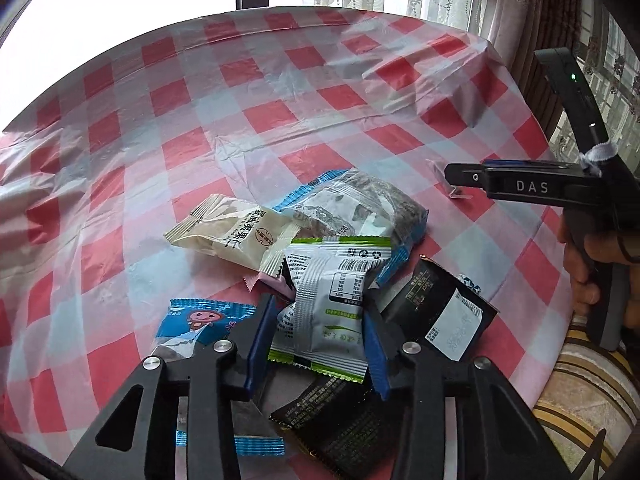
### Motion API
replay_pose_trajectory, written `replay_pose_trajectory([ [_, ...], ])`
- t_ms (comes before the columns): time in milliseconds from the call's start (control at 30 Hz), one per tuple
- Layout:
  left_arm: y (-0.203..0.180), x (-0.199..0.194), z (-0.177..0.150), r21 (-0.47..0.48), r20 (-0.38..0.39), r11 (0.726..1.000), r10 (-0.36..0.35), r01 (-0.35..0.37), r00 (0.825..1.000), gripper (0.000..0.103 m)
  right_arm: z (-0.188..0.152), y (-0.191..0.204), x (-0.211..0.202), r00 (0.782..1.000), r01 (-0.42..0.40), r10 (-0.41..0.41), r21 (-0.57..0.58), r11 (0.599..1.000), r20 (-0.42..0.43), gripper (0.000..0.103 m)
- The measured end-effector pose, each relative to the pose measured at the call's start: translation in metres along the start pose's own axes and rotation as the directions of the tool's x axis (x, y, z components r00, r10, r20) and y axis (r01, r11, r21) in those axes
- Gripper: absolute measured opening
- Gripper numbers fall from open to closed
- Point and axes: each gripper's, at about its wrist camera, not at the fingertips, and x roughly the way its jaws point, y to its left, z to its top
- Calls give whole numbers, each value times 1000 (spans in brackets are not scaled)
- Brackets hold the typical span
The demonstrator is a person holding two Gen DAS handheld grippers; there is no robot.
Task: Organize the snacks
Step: 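Grasp the white-green snack bag with the left tool while the right tool grasps the small clear packet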
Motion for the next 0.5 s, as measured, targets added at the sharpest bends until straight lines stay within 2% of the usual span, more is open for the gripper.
replay_pose_trajectory([
  [200, 11, 0, 2, -115, 38, 990, -77, 81, 996, 38, 1, 3, 11, 1000, 21, -21, -15, 1000, -14, 67],
  [400, 18, -2, 2, -179, 62, 977, -109, 119, 992, 35, 2, 5, 16, 999, 50, -51, -24, 998, -17, 55],
  [500, 18, -4, 2, -189, 75, 975, -108, 120, 991, 34, 3, 5, 16, 998, 60, -61, -27, 998, -9, 42],
])
